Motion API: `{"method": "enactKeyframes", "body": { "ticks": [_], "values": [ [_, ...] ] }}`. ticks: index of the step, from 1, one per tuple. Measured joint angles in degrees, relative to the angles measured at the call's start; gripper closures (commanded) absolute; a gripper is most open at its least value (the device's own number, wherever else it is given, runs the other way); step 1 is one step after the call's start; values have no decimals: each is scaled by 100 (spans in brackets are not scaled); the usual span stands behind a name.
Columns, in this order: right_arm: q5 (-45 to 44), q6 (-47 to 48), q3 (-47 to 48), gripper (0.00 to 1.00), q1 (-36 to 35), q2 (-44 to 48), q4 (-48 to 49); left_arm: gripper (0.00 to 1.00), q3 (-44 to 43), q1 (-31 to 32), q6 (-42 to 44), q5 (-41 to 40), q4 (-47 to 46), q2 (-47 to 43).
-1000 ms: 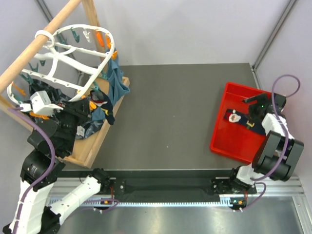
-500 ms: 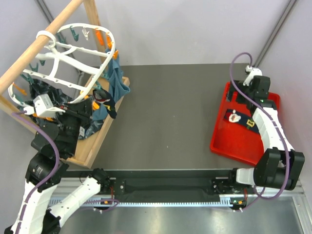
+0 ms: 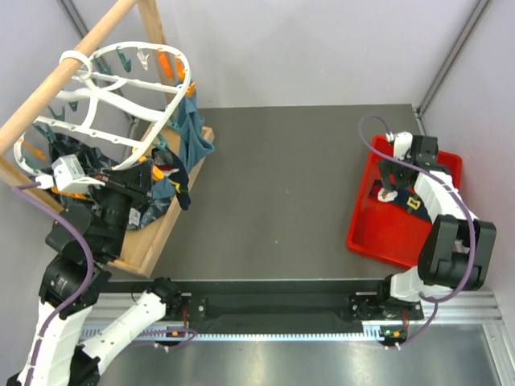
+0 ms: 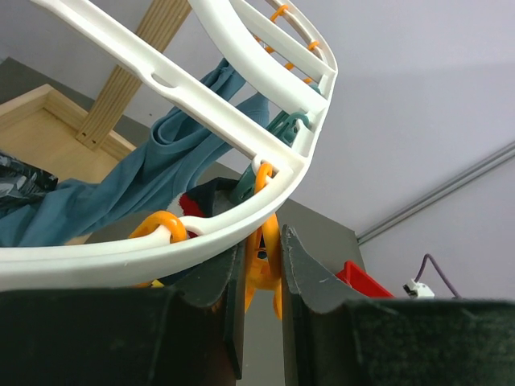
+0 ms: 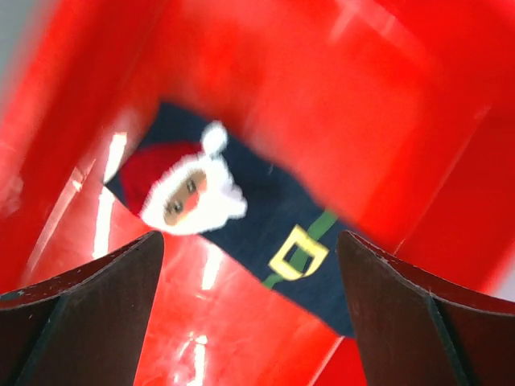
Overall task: Clip the socks to the hanger
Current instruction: Pick up the sock from the bin.
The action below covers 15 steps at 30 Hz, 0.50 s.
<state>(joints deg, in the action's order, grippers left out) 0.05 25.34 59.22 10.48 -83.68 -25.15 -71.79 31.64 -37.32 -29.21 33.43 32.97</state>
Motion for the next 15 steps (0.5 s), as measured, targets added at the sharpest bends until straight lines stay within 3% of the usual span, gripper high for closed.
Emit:
{"method": "enactKeyframes", "body": {
  "ticks": [5,15],
  "values": [
    [245,-46,-295,12,372,-251,109,100,-33,-2,-4,7,0,107],
    [195,-492,55,14,389,-1204,313,100,-46,-11,-55,-15,-7,232]
  ]
}}
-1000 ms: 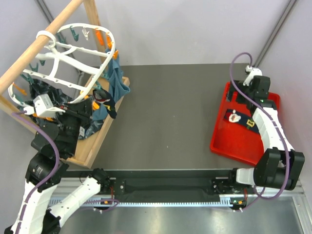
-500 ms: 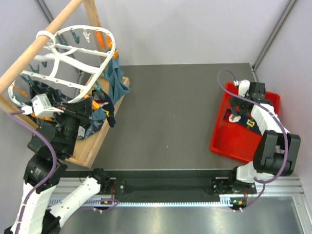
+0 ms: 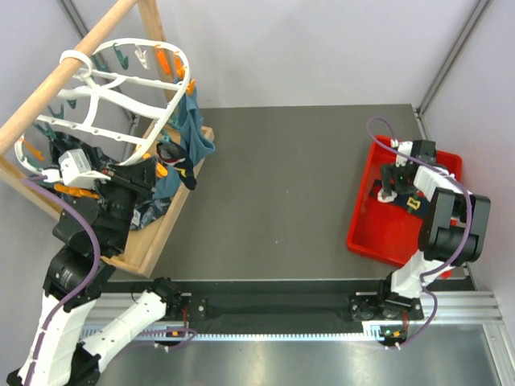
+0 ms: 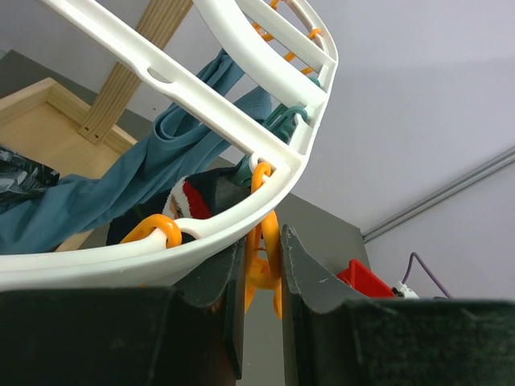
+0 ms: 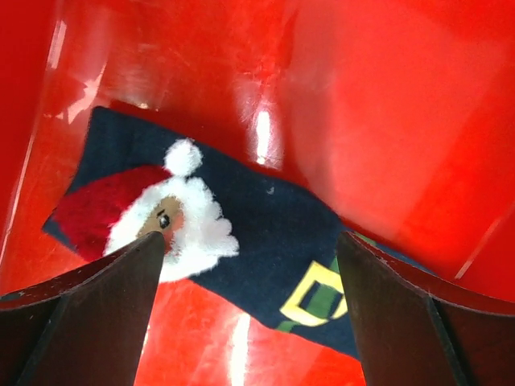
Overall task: Clip the socks to the hanger
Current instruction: Pick up the sock from the bin.
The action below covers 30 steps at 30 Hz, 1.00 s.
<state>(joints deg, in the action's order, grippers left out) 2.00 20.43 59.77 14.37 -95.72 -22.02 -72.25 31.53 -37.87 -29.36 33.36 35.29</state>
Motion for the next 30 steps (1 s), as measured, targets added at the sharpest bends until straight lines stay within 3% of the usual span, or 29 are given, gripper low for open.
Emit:
{"method": "enactKeyframes", "body": {
  "ticks": [7,14,17,25,26,30],
  "values": [
    [9,-361,306,26,0,-533,-11,100,-46,0,-15,-2,9,42],
    [162,-654,413,64,0,-656,11,100,-72,0,-20,-2,33,50],
    [245,-713,428,74,2,-688,7,100,-92,0,-22,0,55,50],
    [149,-1005,455,92,44,-627,-39,100,-184,0,-22,17,149,59],
    [68,-1069,481,100,55,-603,-103,100,-184,0,-24,17,155,59],
    [-107,-1377,520,100,120,-282,-297,100,-184,0,-39,22,160,59]
  ]
}}
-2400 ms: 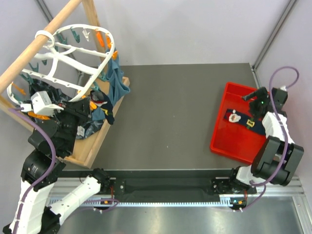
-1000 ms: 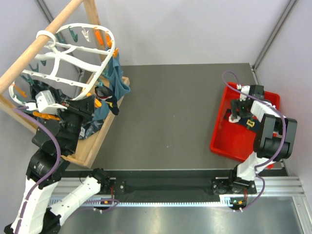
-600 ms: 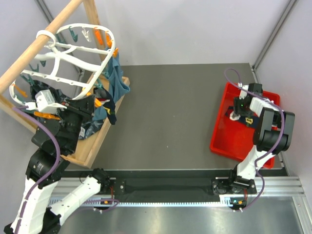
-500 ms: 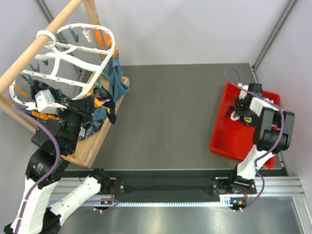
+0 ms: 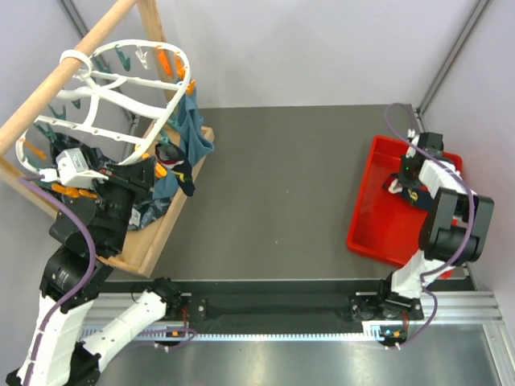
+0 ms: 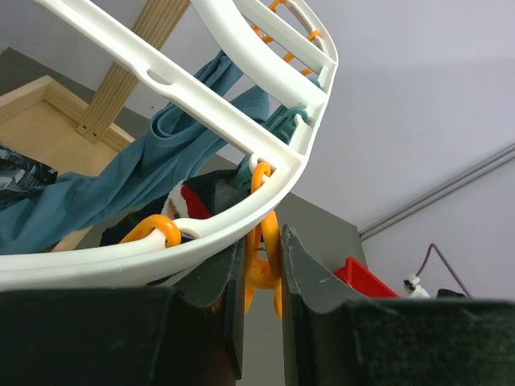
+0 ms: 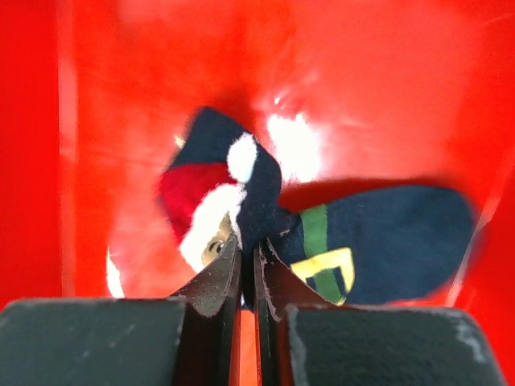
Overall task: Clip the socks to the hanger
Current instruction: Pick up the sock from the bin, then clamp the sock onto the hanger.
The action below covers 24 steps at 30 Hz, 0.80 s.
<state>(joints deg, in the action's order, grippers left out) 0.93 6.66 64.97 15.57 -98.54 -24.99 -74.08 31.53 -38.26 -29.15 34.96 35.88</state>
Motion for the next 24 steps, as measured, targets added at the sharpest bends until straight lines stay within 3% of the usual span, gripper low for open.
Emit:
{"method": "enactKeyframes", "body": {
  "ticks": [7,11,17,24],
  "values": [
    [74,-597,-9,100,-236,1580,52,100,-2,0,-63,44,-15,31],
    [264,-997,24,100,-1113,2435,168,100,0,-2,-90,35,-39,101],
    [1620,-2249,-153,100,-2074,3167,966,100,-2,-2,-216,22,-46,116],
    [1943,-2900,-448,100,-4994,3440,2378,100,-2,-2,-385,33,-46,114]
  ]
}}
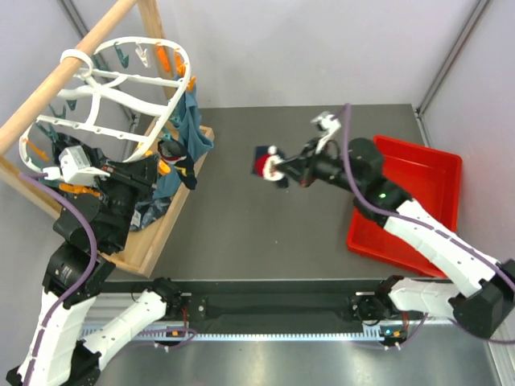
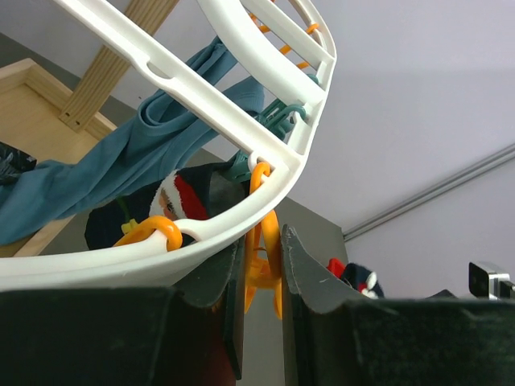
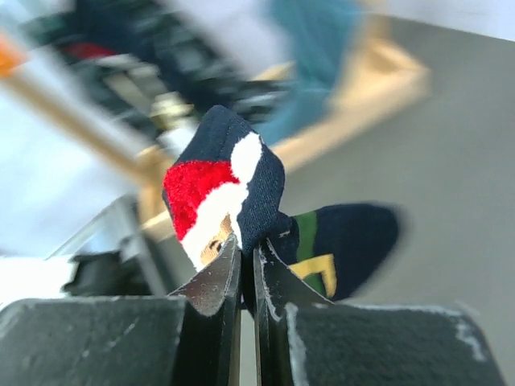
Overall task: Clip the socks to the hanger
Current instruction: Clamp the sock onto the hanger.
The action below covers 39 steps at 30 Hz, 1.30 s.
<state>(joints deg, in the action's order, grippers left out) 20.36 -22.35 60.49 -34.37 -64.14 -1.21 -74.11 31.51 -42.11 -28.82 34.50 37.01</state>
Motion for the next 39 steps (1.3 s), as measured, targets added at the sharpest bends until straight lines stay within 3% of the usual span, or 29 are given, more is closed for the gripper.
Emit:
{"method": "enactKeyframes", "body": {
  "ticks": [6,12,39],
  "values": [
    [-350,133,951,100,-1759,-942,286,100,0,-4,-192,44,0,2],
    [-634,273,2223,100,-2507,-2083,352,100,-4,-9,-328,72,2,2],
    [-573,-522,2813,100,-2719,-2802,909,100,-4,-9,-343,70,0,0]
  ]
}}
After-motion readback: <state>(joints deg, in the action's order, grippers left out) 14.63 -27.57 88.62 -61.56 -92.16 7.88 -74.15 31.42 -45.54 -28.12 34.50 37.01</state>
